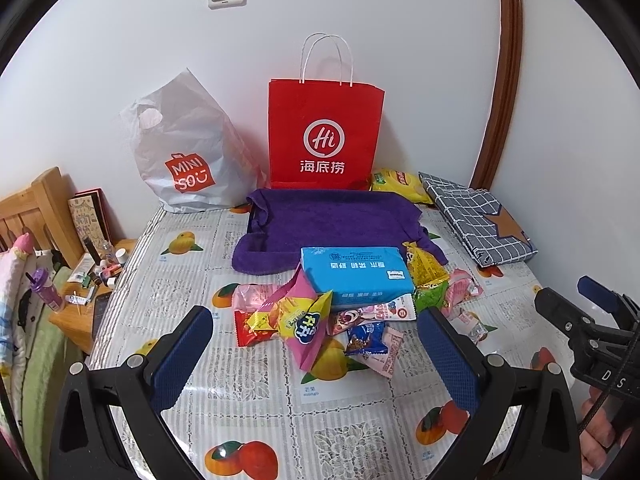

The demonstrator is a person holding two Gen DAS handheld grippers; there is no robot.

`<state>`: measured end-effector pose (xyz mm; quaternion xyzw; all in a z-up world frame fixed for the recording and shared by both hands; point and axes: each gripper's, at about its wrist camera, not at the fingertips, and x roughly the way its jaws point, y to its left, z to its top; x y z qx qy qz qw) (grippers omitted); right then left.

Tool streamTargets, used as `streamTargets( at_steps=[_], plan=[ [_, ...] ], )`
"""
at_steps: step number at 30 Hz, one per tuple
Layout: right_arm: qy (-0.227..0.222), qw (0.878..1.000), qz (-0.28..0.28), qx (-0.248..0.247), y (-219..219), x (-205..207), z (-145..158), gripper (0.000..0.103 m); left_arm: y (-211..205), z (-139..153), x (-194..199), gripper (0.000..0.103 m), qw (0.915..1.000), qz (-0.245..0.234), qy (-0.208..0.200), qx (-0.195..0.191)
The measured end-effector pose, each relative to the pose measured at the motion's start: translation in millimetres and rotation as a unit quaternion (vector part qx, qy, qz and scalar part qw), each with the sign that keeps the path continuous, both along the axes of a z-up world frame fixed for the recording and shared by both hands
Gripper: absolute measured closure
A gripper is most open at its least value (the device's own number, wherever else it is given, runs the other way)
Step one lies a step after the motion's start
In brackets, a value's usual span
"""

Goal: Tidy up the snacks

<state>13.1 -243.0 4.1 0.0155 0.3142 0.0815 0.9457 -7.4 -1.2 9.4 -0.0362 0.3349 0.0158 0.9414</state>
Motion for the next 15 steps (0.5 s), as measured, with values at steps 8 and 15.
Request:
streamTargets(
  at_steps=[8,15],
  plan=[
    [0.000,1.000,-0.001,-0.001,-1.4,0.1,-0.2,0.000,-2.4,2.6,0.0,0.000,1.0000,0.000,-0.002,0.000],
    [-0.001,1.000,0.000,0.000,-2.8,-0.3,0.1,0.000,-3.5,2.6,-1.0,0.000,1.0000,0.001,-0.003,0.002]
  ],
)
